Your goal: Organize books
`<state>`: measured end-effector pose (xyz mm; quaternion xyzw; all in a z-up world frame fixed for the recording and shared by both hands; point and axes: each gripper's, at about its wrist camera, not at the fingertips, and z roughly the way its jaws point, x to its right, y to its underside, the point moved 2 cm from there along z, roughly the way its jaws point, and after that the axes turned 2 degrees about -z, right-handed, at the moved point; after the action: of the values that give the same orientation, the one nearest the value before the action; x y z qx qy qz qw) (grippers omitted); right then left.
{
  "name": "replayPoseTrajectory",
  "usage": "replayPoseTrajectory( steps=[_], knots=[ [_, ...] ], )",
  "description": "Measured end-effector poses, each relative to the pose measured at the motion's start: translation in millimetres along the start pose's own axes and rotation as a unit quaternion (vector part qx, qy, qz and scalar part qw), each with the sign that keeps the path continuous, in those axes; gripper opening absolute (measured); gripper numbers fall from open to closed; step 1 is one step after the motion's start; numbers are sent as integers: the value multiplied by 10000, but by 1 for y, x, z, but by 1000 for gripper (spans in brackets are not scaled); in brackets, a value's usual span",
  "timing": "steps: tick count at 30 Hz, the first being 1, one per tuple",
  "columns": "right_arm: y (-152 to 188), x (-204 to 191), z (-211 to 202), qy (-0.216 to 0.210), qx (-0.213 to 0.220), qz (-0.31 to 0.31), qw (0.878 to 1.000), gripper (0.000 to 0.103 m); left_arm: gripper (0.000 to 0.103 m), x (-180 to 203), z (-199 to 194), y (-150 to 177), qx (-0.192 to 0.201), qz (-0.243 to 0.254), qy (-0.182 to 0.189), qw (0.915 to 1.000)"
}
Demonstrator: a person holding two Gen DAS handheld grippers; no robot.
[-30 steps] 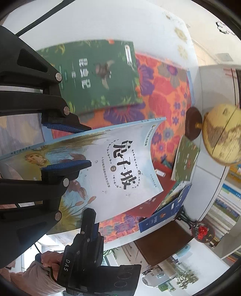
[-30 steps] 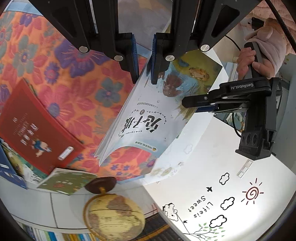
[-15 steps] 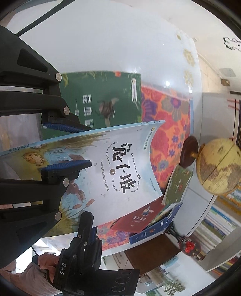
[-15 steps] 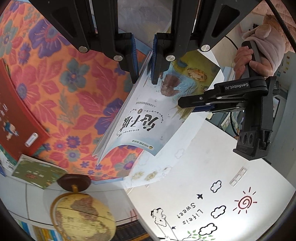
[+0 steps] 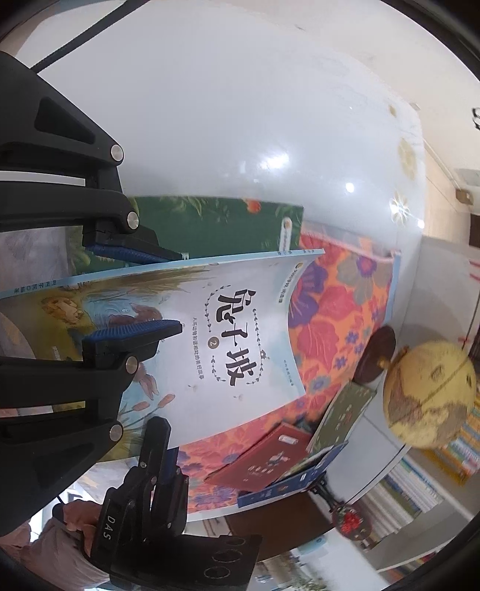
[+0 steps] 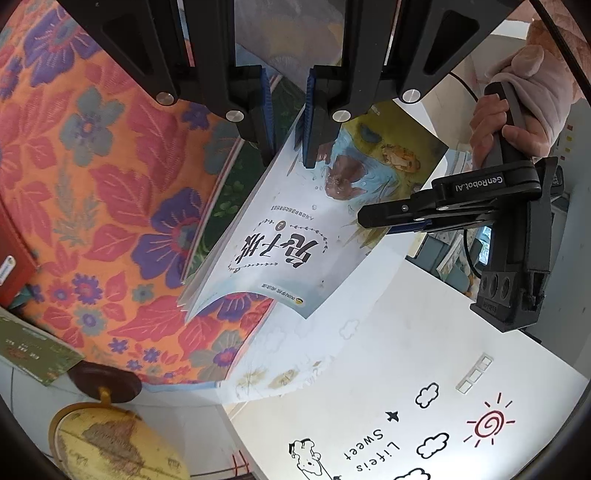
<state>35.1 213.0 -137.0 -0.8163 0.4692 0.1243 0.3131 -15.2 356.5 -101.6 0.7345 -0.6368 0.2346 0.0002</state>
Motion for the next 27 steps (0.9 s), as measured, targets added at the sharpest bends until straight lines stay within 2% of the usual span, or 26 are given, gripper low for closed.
replayPoseTrajectory(
  steps=[12, 19, 27],
  knots=[
    [-5, 14, 35, 114, -234, 438, 9987, 14, 25, -34, 28, -4, -186, -429, -41, 9989],
    [-2, 27, 47, 228, -390, 713, 9964, 14, 25, -42, 39, -2, -314, -615, 0, 9976],
    [0, 29, 54, 269, -537, 806, 9949, 14, 27, -50, 44, 0, -352, -719, -126, 9967]
  ],
)
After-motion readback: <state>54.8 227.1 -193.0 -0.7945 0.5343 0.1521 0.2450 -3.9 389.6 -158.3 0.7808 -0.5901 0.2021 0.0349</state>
